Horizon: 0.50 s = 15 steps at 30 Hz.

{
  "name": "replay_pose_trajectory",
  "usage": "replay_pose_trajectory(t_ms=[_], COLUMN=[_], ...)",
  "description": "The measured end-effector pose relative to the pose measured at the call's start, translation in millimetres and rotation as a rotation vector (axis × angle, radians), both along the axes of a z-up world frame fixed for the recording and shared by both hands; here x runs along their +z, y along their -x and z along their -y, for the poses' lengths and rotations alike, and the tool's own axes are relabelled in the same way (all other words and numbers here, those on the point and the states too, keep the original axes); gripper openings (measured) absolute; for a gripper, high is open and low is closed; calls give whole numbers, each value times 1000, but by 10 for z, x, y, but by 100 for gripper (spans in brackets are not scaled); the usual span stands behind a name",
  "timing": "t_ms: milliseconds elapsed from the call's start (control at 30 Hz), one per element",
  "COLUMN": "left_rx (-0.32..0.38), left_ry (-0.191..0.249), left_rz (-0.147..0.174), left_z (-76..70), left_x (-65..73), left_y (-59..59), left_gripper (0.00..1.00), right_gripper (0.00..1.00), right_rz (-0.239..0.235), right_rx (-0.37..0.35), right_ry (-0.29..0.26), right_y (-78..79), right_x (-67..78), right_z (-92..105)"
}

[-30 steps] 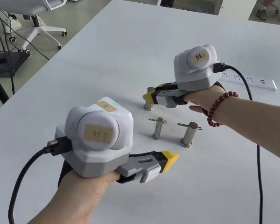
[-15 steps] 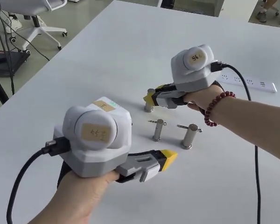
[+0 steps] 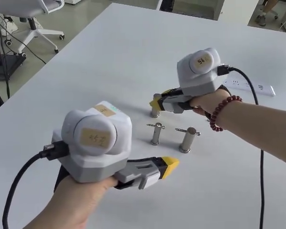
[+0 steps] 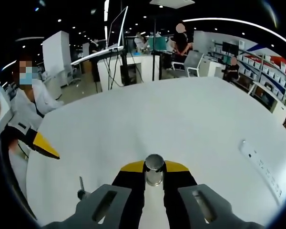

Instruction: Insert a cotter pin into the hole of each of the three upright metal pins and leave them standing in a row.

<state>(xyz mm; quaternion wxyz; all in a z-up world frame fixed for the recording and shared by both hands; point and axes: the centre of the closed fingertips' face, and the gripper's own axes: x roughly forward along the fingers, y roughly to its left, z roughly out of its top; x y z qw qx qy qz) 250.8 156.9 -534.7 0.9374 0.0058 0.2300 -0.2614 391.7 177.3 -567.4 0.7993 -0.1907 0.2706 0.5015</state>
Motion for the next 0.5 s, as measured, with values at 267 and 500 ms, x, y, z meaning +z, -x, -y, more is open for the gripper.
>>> replay_pose_trajectory(t_ms=[267,500], left_rx=[-17,-24], left_ry=[-13,-19], left_rz=[2,13], left_z=[28,28], left_x=[-10,-4], left_y=[11,2], left_gripper=[74,79], right_gripper=[8,8], right_rz=[-2,-8], right_rx=[-32,-65], right_ry=[8,21], right_y=[-36,10], right_x=[29,20], right_z=[278,583])
